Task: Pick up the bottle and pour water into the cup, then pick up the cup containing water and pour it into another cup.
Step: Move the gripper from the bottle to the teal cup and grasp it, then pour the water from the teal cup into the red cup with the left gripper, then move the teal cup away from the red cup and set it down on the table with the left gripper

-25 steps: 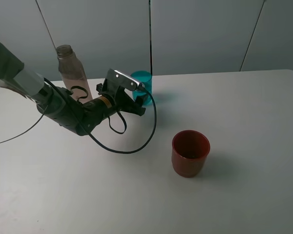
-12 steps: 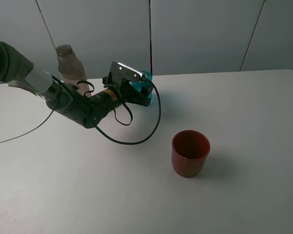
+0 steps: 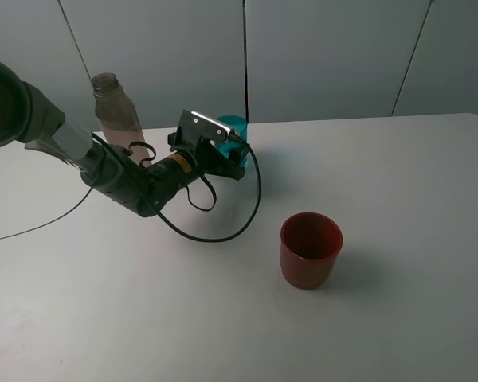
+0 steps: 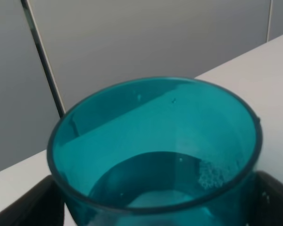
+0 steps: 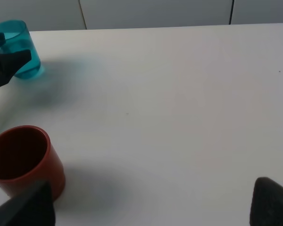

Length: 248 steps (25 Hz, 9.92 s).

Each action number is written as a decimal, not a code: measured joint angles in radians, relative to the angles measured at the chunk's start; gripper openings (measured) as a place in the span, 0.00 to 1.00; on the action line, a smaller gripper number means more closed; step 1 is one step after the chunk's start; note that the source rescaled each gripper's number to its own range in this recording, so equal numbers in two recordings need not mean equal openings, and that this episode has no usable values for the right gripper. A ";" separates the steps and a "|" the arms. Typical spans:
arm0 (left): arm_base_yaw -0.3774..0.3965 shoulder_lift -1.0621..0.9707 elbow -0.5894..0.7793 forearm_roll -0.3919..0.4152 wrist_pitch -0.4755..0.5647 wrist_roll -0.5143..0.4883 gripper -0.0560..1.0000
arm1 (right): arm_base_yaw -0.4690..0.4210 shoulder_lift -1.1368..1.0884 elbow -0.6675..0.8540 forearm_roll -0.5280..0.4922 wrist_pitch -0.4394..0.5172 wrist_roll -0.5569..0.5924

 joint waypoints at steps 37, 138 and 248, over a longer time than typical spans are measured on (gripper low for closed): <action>0.029 -0.198 -0.004 0.497 0.241 -0.255 0.33 | 0.000 0.000 0.000 0.000 0.000 0.000; -0.172 -0.470 -0.002 1.607 0.433 0.012 0.31 | 0.000 0.000 0.000 0.000 0.000 0.000; -0.277 -0.472 -0.002 1.510 0.571 0.362 0.31 | 0.000 0.000 0.000 0.000 0.000 0.000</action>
